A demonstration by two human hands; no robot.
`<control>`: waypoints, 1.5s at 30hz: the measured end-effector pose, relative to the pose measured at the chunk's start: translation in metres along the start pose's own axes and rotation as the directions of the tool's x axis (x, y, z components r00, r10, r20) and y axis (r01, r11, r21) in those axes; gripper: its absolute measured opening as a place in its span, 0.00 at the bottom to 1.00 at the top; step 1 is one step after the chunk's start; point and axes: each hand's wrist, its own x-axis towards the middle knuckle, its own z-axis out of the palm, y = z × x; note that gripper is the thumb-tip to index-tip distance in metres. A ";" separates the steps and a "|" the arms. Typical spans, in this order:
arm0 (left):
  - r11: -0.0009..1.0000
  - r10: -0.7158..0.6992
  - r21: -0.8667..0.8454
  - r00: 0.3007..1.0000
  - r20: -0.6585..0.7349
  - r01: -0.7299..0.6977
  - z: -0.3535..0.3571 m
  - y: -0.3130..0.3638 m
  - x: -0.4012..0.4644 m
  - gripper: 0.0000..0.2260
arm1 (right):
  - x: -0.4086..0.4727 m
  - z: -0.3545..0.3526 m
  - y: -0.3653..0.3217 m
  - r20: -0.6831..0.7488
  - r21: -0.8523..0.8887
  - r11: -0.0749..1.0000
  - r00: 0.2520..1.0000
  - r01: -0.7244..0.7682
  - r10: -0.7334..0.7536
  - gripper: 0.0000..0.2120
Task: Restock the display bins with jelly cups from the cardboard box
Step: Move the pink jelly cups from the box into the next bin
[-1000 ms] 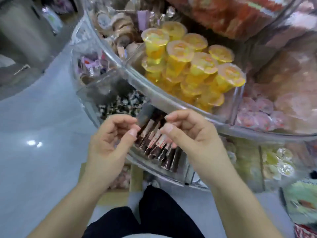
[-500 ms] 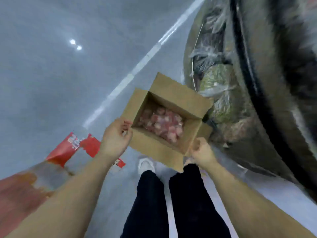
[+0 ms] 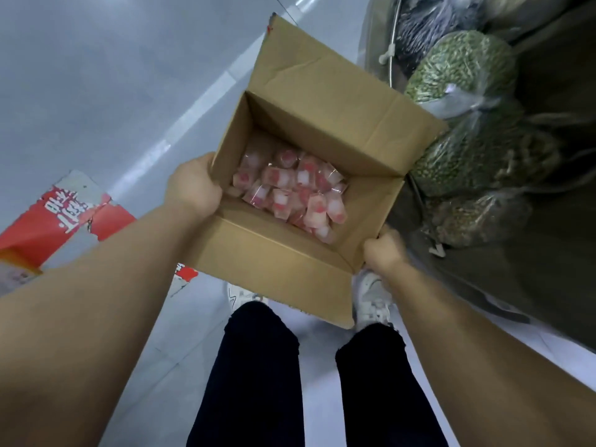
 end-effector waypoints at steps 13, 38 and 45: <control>0.911 -0.323 -0.314 0.936 -0.140 0.268 0.107 0.014 -0.212 0.18 | -0.025 -0.075 0.115 0.110 -0.162 0.951 0.962 0.264 -0.248 0.10; 0.914 -0.066 -0.392 0.915 -0.398 -0.105 0.270 0.028 -0.339 0.17 | -0.038 -0.064 0.280 -0.099 -0.275 0.566 0.562 0.778 -0.821 0.07; 0.826 -0.220 -0.394 0.873 0.435 0.404 0.334 0.041 -0.246 0.19 | 0.018 0.030 0.244 0.479 -0.639 0.430 0.768 0.637 -0.426 0.23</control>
